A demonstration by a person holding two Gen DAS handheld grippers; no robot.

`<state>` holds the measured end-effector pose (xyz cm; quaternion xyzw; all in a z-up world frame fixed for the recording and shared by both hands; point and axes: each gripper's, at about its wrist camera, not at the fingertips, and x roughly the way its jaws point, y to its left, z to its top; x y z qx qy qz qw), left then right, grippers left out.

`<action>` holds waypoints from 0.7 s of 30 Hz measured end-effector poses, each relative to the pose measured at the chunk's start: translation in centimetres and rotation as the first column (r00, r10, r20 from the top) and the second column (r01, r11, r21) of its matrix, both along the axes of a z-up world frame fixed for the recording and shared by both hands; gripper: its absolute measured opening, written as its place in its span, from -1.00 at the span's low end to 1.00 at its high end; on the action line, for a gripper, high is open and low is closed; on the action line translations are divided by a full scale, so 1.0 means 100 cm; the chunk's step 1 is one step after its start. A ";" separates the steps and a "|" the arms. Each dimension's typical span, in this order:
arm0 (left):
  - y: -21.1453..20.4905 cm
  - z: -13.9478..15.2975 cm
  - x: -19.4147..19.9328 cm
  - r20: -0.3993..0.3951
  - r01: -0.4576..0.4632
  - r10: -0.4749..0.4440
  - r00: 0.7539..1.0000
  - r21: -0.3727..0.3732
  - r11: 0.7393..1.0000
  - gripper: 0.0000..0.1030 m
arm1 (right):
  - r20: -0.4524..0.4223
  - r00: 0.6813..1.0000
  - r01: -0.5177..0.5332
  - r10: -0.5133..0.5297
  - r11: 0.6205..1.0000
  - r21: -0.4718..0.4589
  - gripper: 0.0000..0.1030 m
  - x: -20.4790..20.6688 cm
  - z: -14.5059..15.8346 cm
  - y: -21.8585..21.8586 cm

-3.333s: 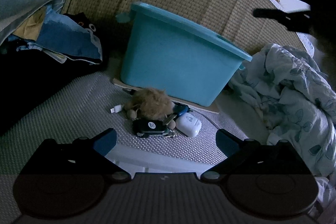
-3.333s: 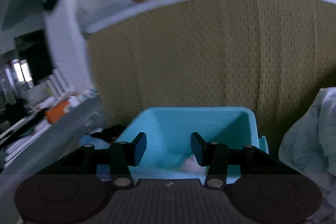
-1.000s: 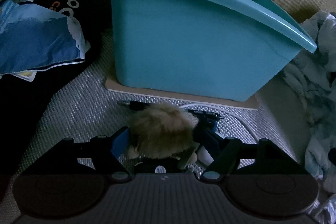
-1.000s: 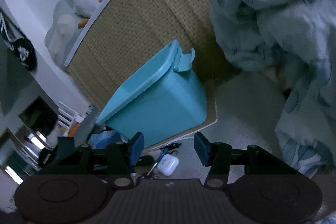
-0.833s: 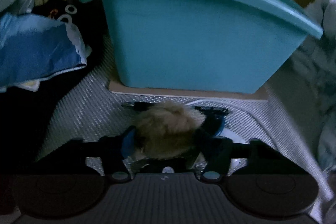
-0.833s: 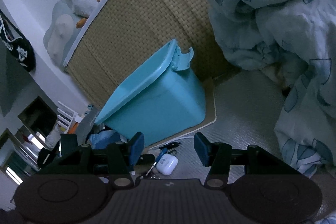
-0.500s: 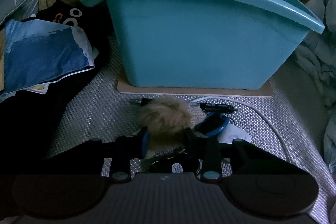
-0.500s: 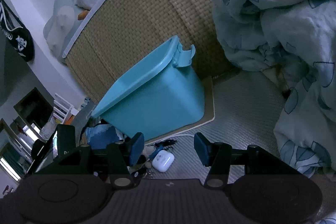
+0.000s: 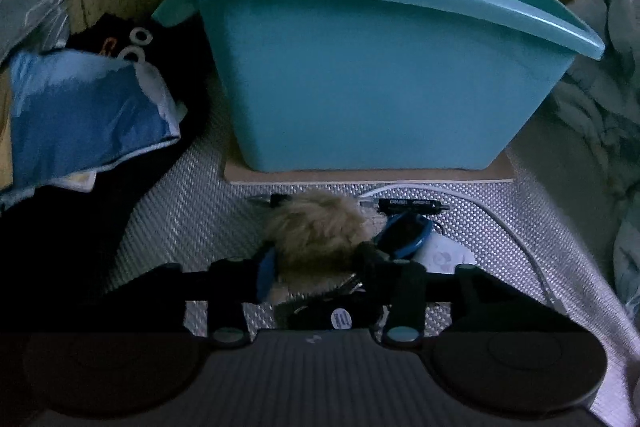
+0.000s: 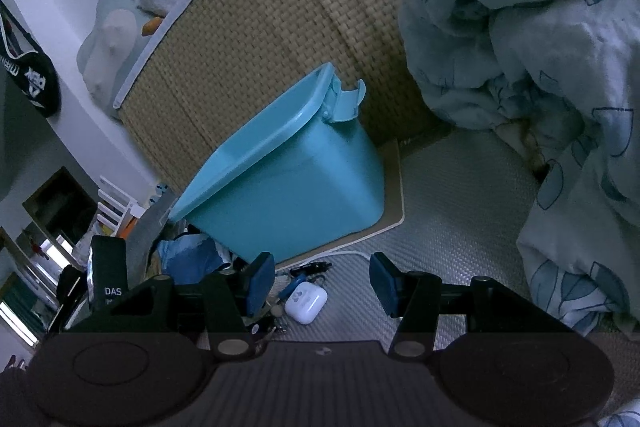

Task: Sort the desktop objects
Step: 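Lift the brown plush keychain with the left gripper toward the teal bin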

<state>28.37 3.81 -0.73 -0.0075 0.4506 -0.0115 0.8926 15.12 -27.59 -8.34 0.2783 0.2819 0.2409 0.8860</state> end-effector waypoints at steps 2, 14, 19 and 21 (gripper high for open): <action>-0.001 -0.002 0.003 -0.008 0.007 -0.007 1.000 0.007 1.000 -0.05 | -0.003 1.000 0.001 -0.001 1.000 0.002 0.12 0.000 0.000 -0.001; -0.009 -0.018 0.016 -0.043 0.000 0.003 0.999 0.065 0.998 -0.01 | -0.012 1.000 -0.003 0.003 1.000 0.003 0.12 0.002 -0.002 -0.001; -0.010 -0.021 0.016 -0.029 -0.009 0.010 1.000 0.063 0.998 -0.01 | -0.018 1.000 -0.005 0.005 1.000 0.000 0.12 0.002 -0.003 0.000; -0.010 -0.022 0.016 -0.025 -0.008 0.009 1.000 0.062 0.998 -0.04 | -0.020 1.000 -0.008 0.008 1.000 -0.001 0.12 0.003 -0.003 0.001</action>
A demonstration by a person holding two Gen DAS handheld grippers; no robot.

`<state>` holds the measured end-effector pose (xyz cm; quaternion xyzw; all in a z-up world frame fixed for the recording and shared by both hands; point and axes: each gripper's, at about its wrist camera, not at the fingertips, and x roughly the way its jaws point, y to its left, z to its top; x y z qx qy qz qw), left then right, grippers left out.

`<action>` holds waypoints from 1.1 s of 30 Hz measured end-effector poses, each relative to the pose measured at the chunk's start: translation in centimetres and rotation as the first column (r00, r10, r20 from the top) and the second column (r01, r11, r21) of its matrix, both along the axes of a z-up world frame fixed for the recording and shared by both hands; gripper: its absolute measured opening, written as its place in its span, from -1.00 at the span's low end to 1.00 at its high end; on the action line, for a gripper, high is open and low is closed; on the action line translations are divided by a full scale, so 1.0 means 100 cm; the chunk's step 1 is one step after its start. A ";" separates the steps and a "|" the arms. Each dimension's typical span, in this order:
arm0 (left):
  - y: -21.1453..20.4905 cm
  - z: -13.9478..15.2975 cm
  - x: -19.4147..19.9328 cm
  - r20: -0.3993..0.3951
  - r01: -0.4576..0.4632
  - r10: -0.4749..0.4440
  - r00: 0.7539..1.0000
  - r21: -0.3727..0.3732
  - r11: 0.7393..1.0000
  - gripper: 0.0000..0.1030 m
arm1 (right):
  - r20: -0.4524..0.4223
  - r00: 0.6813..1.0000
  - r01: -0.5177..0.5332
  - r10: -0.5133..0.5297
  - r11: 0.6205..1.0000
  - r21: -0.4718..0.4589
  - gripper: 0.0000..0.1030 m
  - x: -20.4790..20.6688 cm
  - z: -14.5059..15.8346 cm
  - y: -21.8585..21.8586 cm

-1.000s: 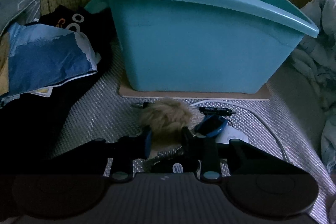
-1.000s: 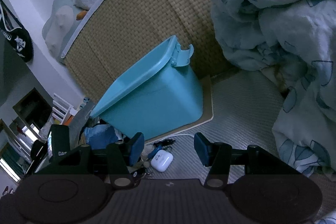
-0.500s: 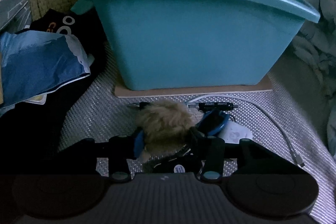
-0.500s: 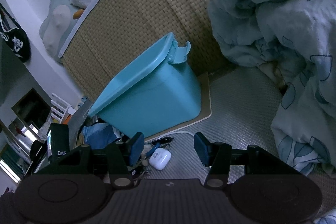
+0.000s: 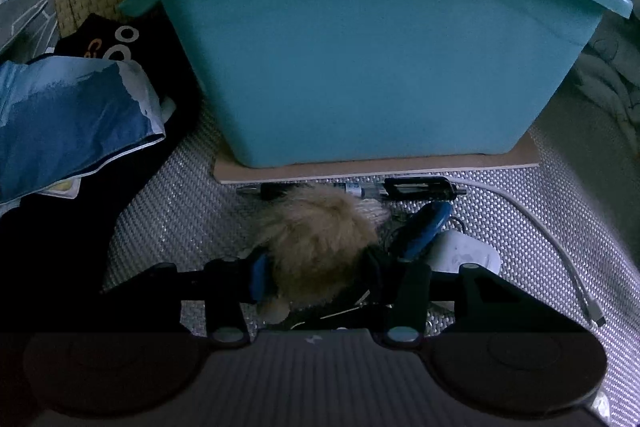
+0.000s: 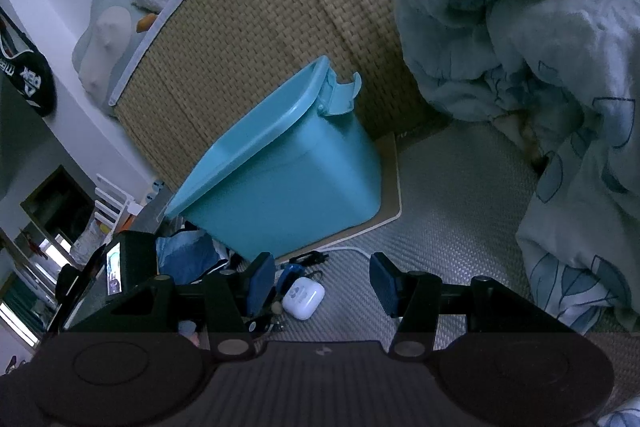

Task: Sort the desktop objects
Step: 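Lift the brown plush keychain with the left gripper toward the teal bin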

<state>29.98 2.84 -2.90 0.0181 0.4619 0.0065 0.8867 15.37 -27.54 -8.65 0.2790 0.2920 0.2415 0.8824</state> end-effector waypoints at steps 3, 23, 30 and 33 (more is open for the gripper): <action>0.001 0.001 -0.001 0.006 0.009 -0.009 1.000 0.002 1.000 -0.23 | -0.001 1.000 -0.005 0.005 1.000 -0.003 0.12 0.000 0.000 0.001; 0.010 0.055 -0.038 0.158 0.036 -0.033 0.987 -0.012 0.999 -0.37 | 0.001 1.000 -0.010 0.010 1.000 -0.017 0.12 -0.001 -0.001 0.005; 0.007 0.078 -0.049 0.205 0.062 -0.055 0.977 -0.028 0.998 -0.37 | -0.001 1.000 -0.012 0.012 1.000 -0.021 0.12 -0.001 -0.002 0.005; 0.004 0.090 -0.054 0.229 0.082 -0.072 0.971 -0.036 0.996 -0.37 | 0.001 1.000 -0.015 0.015 1.000 -0.028 0.12 -0.001 -0.003 0.006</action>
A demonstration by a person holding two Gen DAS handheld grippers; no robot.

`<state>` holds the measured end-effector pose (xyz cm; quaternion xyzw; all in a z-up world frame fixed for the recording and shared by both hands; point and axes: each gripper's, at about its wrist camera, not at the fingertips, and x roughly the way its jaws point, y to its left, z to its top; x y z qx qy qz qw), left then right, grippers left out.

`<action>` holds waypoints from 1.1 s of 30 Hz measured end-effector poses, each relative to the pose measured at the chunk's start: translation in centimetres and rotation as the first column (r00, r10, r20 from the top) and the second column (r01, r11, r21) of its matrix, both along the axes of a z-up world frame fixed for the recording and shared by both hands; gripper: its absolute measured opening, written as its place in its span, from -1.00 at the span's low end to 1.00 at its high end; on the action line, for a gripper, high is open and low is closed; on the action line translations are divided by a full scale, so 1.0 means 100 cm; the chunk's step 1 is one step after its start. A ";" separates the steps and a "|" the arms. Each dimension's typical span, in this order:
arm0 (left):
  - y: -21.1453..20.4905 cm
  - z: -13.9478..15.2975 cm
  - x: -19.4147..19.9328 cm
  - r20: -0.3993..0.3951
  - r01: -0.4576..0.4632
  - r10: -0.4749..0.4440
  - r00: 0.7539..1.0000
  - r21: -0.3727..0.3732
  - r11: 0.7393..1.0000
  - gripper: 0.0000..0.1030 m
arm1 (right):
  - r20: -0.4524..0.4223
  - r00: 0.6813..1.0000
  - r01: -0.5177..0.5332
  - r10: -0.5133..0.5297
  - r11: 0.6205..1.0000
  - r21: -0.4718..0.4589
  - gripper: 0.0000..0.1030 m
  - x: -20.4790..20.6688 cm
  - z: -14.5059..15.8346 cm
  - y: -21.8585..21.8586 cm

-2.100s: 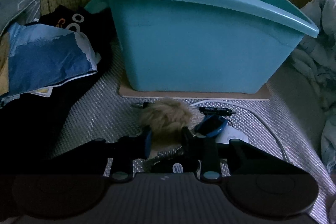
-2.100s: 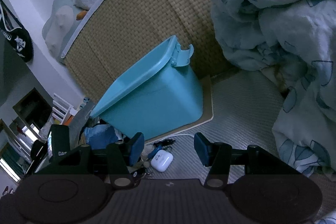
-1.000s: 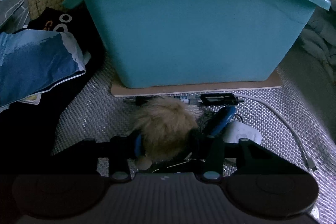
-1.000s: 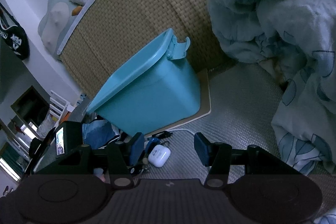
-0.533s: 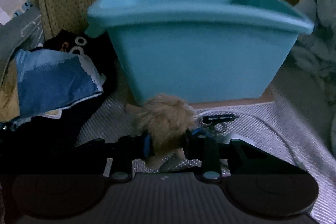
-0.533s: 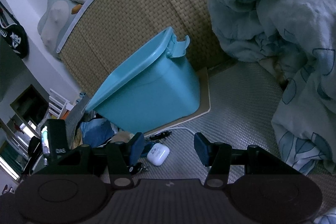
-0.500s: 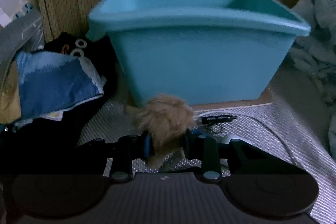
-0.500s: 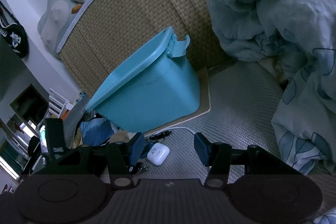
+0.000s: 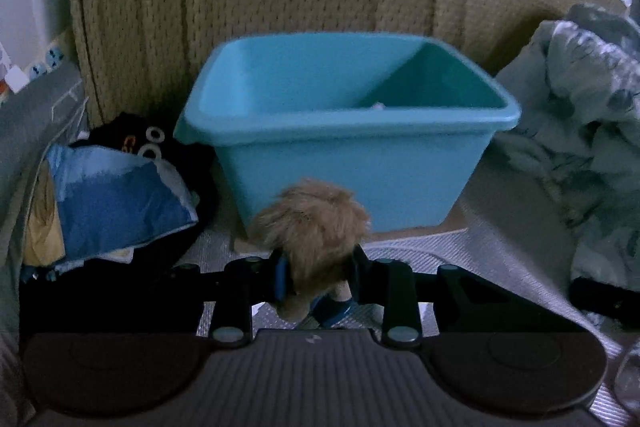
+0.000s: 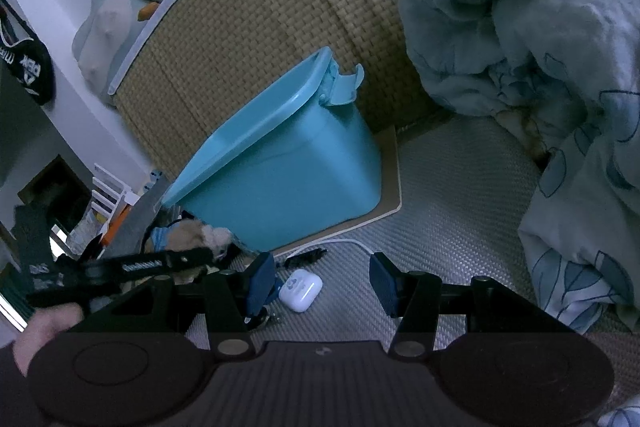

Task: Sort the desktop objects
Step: 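Lift the brown plush keychain with the left gripper toward the teal bin, then open the left gripper to drop the brown plush into the bin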

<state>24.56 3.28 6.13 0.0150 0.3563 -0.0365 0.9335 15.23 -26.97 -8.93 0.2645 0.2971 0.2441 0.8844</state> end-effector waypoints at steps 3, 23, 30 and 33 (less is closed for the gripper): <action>-0.003 0.014 -0.008 0.022 0.024 -0.023 0.999 -0.018 1.000 -0.37 | 0.000 1.000 -0.002 0.002 1.000 -0.002 0.12 0.000 0.000 0.000; -0.010 0.117 0.035 0.160 0.019 -0.012 0.987 -0.039 0.999 -0.37 | 0.000 1.000 -0.016 0.016 1.000 -0.007 0.12 -0.002 -0.002 0.005; -0.023 0.092 0.082 0.114 -0.013 0.006 0.994 0.056 0.998 -0.37 | 0.000 1.000 -0.017 0.017 1.000 -0.008 0.12 -0.003 -0.001 0.006; -0.024 0.076 0.102 0.078 -0.036 0.032 0.996 0.049 0.998 -0.37 | 0.003 1.000 -0.018 0.018 1.000 -0.004 0.12 -0.004 0.000 0.005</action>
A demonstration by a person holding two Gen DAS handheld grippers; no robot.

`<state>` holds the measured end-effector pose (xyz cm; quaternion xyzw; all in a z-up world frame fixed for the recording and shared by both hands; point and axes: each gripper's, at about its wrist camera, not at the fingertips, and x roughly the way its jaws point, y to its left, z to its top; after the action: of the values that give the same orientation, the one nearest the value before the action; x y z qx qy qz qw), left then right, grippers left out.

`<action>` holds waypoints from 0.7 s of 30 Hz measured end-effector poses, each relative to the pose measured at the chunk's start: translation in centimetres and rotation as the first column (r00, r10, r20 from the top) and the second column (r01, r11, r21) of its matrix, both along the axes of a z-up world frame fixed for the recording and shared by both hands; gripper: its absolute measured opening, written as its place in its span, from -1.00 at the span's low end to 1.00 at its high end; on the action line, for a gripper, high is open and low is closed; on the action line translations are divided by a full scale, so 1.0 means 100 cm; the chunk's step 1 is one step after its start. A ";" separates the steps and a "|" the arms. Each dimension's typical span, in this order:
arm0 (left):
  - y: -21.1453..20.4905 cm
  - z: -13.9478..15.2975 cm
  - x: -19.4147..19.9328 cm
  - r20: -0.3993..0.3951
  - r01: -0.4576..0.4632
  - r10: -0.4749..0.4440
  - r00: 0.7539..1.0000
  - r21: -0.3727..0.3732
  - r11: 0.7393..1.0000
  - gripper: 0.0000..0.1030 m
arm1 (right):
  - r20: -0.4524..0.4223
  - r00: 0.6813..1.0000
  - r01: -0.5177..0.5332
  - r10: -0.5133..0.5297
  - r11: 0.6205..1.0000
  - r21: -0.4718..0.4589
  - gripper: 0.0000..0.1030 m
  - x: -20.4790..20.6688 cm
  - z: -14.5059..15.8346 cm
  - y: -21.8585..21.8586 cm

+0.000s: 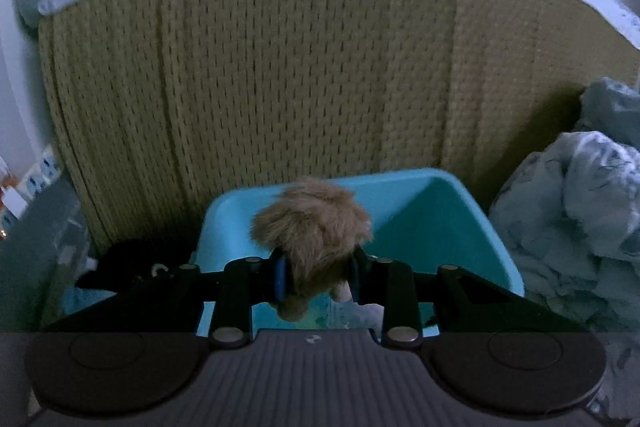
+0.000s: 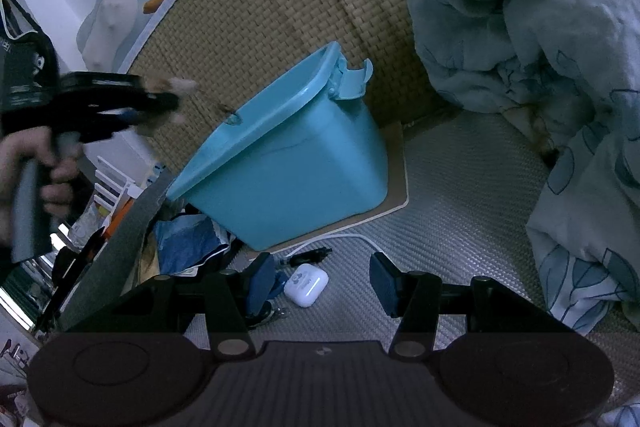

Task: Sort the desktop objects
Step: 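Open the left gripper to drop the brown plush into the bin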

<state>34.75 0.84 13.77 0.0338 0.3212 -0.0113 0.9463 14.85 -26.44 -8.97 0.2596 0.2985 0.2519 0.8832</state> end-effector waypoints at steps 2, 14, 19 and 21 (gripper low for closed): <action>0.000 -0.010 0.011 -0.024 -0.019 0.019 1.000 -0.003 1.000 -0.37 | 0.000 1.000 -0.001 0.001 1.000 0.003 0.12 0.000 0.000 0.000; -0.004 -0.044 0.051 -0.155 -0.081 0.074 0.985 -0.040 0.996 -0.37 | -0.008 1.000 -0.011 0.011 1.000 0.009 0.12 0.001 0.002 0.001; -0.006 -0.053 0.057 -0.198 -0.077 0.067 0.978 -0.043 0.996 -0.37 | -0.002 1.000 -0.015 0.015 1.000 -0.001 0.12 -0.001 0.002 0.003; -0.006 -0.056 0.057 -0.209 -0.081 0.068 0.976 -0.050 0.995 -0.37 | -0.003 1.000 -0.015 0.015 1.000 0.001 0.12 -0.001 0.002 0.003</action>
<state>40.46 0.21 8.21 -0.0073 0.4183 0.0113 0.9082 14.72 -26.16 -8.77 0.2582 0.3014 0.2581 0.8808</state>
